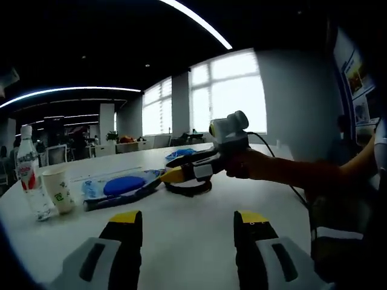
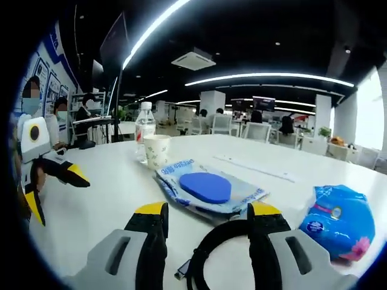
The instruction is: Arrange the tabletop items into an orderly group along one side of the table until the central work area is clear of visible clutter.
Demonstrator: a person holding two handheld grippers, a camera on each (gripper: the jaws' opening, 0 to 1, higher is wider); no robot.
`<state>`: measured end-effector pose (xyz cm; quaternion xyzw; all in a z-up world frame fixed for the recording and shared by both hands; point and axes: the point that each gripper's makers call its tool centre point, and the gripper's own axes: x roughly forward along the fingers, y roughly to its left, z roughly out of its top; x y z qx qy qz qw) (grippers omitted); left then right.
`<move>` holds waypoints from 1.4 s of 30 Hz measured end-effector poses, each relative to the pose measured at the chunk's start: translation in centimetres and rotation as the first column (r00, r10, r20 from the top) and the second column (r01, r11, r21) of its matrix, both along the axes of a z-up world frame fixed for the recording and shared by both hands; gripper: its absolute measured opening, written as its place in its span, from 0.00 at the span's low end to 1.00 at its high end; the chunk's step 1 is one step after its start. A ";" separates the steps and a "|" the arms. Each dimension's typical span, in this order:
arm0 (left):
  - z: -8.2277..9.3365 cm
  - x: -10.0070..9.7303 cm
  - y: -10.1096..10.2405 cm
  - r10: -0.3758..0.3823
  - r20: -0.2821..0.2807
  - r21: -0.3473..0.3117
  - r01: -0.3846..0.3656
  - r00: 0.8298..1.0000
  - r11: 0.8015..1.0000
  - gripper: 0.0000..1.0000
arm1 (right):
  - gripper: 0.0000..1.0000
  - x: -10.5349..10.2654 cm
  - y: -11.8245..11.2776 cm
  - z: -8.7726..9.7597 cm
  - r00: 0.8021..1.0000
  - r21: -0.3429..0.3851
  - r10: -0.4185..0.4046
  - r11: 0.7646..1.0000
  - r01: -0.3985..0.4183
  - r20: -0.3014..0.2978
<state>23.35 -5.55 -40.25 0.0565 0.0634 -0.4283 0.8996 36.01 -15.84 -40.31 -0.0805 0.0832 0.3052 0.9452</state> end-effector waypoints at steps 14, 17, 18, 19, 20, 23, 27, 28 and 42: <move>2.3 1.2 -0.9 0.002 0.052 0.010 -0.002 0.999 1.000 0.59 | 0.53 -1.2 -3.0 0.0 0.999 -0.039 -0.029 0.999 0.030 0.025; 3.0 1.4 -1.2 0.003 0.065 -0.010 -0.002 0.998 1.000 0.58 | 0.54 -1.7 -4.1 -0.1 0.998 -0.022 -0.048 0.999 0.049 0.027; 3.1 1.5 -1.4 -0.005 0.060 -0.016 0.006 0.998 1.000 0.58 | 0.55 -1.7 -4.5 -0.2 0.998 -0.018 -0.056 0.998 0.056 0.027; 3.1 1.6 -1.6 -0.007 0.054 -0.017 0.008 0.998 1.000 0.58 | 0.56 -1.9 -4.8 -0.2 0.998 -0.014 -0.061 0.998 0.062 0.026; 3.1 1.6 -1.7 -0.008 0.053 -0.017 0.009 0.999 1.000 0.58 | 0.56 -2.0 -4.9 -0.3 0.998 -0.011 -0.064 0.998 0.064 0.026; 3.0 1.8 -2.1 -0.012 0.045 -0.018 0.013 0.999 1.000 0.58 | 0.57 -2.3 -5.5 -0.5 0.996 -0.014 -0.079 0.997 0.079 0.027; 2.9 2.0 -2.5 -0.011 0.021 -0.049 0.012 1.000 0.999 0.58 | 0.60 -2.5 -6.0 -0.6 0.996 -0.006 -0.088 0.996 0.088 0.020; 2.7 2.1 -2.7 -0.015 0.010 -0.056 0.015 1.000 0.998 0.58 | 0.60 -2.6 -6.1 -0.5 0.996 -0.003 -0.088 0.996 0.088 0.018; 2.0 2.1 -5.2 -0.083 -0.017 0.030 0.083 0.996 0.996 0.56 | 0.62 -3.7 -7.3 -1.4 0.994 -0.012 -0.106 0.994 0.106 -0.015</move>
